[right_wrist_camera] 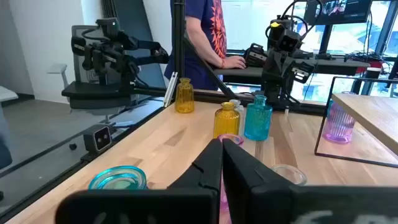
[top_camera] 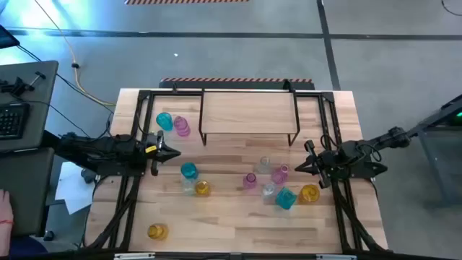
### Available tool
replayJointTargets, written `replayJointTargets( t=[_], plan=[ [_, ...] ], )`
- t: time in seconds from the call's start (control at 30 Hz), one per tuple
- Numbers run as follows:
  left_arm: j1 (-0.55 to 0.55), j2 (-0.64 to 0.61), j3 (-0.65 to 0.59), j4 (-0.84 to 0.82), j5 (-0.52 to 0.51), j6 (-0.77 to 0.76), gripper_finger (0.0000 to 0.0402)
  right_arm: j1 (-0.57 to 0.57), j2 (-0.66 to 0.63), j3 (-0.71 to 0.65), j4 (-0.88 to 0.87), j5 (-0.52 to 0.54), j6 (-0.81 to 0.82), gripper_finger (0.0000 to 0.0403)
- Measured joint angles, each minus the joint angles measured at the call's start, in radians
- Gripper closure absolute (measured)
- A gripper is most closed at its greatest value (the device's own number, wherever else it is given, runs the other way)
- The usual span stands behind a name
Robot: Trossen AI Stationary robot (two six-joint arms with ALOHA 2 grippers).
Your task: Sort vases onto shelf
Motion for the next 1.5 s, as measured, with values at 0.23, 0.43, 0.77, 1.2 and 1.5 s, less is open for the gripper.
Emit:
replayJointTargets(
  t=[0.23,0.43,0.77,1.2,1.5],
  plan=[
    [0.000,0.000,0.000,0.000,0.000,0.000,0.0398,0.000,0.000,0.000,0.000,0.000,0.001,0.0402],
    [0.000,0.000,0.000,0.000,0.000,0.000,0.0398,0.000,0.000,0.000,0.000,0.000,0.000,0.0402],
    [0.000,0.000,0.000,0.000,0.000,0.000,0.0398,0.000,0.000,0.000,0.000,0.000,0.000,0.0402],
    [0.000,0.000,0.000,0.000,0.000,0.000,0.0398,0.000,0.000,0.000,0.000,0.000,0.000,0.0402],
    [0.000,0.000,0.000,0.000,0.000,0.000,0.0398,0.000,0.000,0.000,0.000,0.000,0.000,0.0402]
  ],
)
